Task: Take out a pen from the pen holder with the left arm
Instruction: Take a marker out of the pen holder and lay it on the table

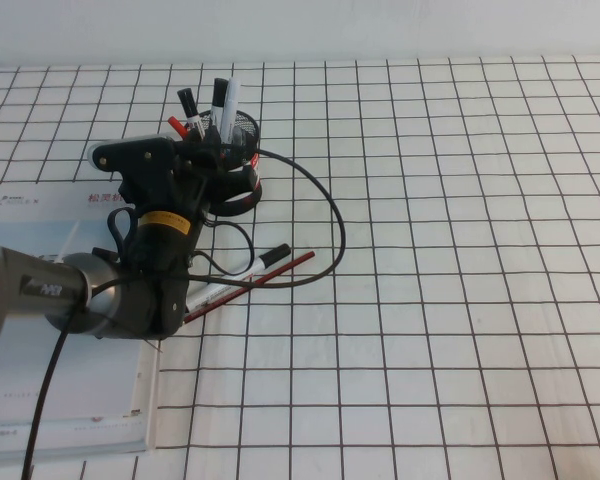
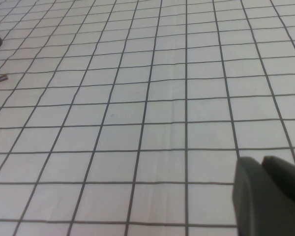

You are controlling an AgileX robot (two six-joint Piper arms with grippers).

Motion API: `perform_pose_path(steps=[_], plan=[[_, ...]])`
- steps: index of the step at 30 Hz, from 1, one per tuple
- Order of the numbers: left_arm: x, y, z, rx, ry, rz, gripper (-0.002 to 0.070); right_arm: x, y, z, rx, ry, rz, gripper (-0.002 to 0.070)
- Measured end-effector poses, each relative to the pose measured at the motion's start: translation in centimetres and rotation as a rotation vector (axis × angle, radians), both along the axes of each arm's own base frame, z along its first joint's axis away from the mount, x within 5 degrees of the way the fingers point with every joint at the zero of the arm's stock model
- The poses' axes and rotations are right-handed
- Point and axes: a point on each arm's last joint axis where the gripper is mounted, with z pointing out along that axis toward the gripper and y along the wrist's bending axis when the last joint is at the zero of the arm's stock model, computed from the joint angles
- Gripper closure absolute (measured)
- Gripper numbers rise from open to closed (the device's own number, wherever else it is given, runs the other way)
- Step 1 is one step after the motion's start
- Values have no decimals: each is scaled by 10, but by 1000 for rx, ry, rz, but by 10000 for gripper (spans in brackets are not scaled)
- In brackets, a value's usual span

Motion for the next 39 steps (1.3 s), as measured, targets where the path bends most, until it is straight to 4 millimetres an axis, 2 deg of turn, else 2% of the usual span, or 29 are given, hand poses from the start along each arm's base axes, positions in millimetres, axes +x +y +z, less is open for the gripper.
perform_pose_path(steps=[3, 11, 22, 31, 39], plan=[[0, 0, 0, 2, -1, 0, 565, 0, 0, 0, 0, 0, 0, 691], [0, 0, 4, 40, -12, -2, 568, 0, 0, 0, 0, 0, 0, 691], [-10, 3, 59, 93, -64, -16, 569, 0, 0, 0, 0, 0, 0, 691], [-28, 10, 116, 131, -120, -31, 570, 0, 0, 0, 0, 0, 0, 691], [-42, 12, 136, 194, -58, -77, 570, 0, 0, 0, 0, 0, 0, 691]])
